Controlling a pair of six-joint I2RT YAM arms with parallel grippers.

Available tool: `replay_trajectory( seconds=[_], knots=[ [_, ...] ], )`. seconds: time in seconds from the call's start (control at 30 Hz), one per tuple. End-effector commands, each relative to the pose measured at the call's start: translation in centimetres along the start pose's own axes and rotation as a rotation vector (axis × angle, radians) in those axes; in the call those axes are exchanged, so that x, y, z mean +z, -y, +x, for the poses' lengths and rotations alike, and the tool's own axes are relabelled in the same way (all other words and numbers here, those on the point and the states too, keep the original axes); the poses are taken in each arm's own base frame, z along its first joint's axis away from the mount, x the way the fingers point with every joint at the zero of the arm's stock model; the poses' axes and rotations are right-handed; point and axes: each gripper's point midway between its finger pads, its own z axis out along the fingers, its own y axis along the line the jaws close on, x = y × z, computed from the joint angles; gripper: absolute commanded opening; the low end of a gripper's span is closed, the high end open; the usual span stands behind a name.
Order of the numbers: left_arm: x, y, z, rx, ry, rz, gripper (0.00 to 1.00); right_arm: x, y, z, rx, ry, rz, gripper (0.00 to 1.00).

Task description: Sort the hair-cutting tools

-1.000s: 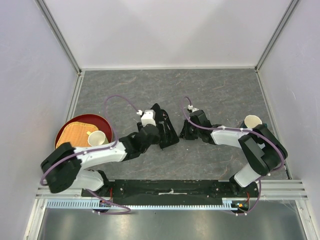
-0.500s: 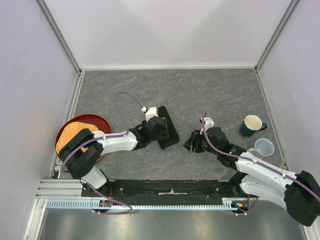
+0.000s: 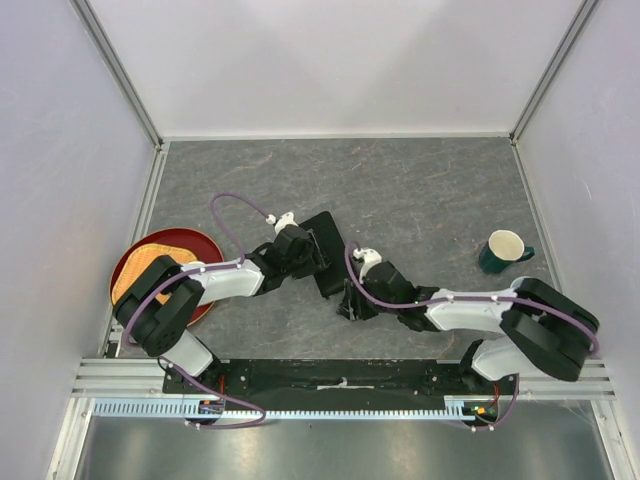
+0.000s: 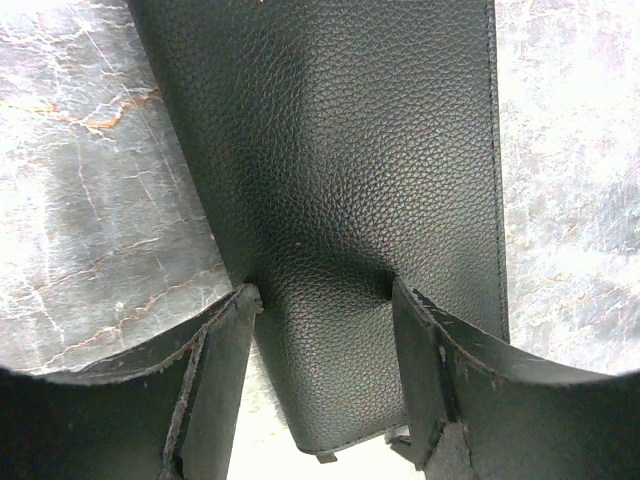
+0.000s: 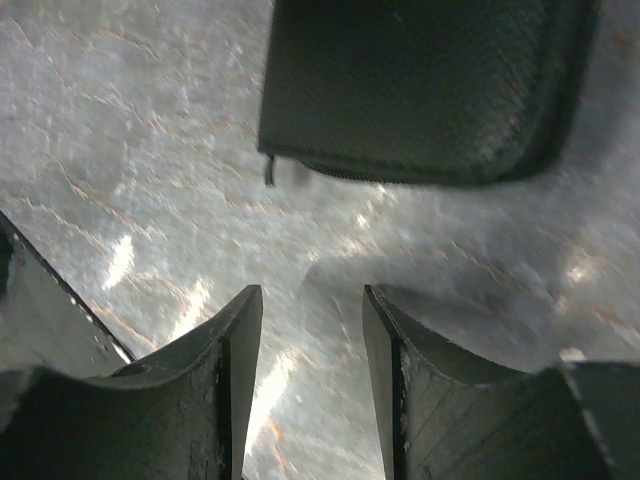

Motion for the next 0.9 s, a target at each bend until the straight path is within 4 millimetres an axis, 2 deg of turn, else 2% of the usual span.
replay_trajectory(
  seconds=[0.0,0.17,0.37,0.5,0.57,0.63,0.67,0.73,0.87],
  knots=[
    [0.8,-4.2,4.2,-0.013,-0.128,-0.124,0.64,2.3,-2.8,-3.0,0.003,0.073,-0.044,0.52],
    [0.9,-4.7,4.7,-0.031,-0.139,-0.140,0.64,4.3,-3.8,-3.6,0.027,0.064,-0.055,0.46],
    [1.0,-4.9,5.2,-0.048,-0.145,-0.130,0.62,5.6,-2.8,-3.9,0.111,0.084,0.009,0.38],
    [1.0,-4.9,5.3,-0.059,-0.144,-0.121,0.61,6.4,-1.9,-3.7,0.150,0.085,0.053,0.27],
    [1.0,-5.1,5.4,-0.060,-0.144,-0.125,0.61,6.5,-1.9,-3.8,0.166,0.090,0.062,0.22],
    [0.9,-5.0,5.4,-0.060,-0.144,-0.125,0.61,6.6,-1.6,-3.8,0.176,0.093,0.076,0.09],
    [0.9,-5.1,5.3,-0.059,-0.145,-0.130,0.62,6.5,-1.6,-3.9,0.177,0.096,0.079,0.00],
    [0.6,-4.8,5.0,-0.049,-0.139,-0.126,0.64,6.3,-1.6,-4.2,0.160,0.106,0.087,0.00],
    [-0.2,-5.6,4.7,-0.017,-0.137,-0.167,0.74,5.1,-2.7,-5.9,0.129,0.146,0.053,0.00]
  ],
)
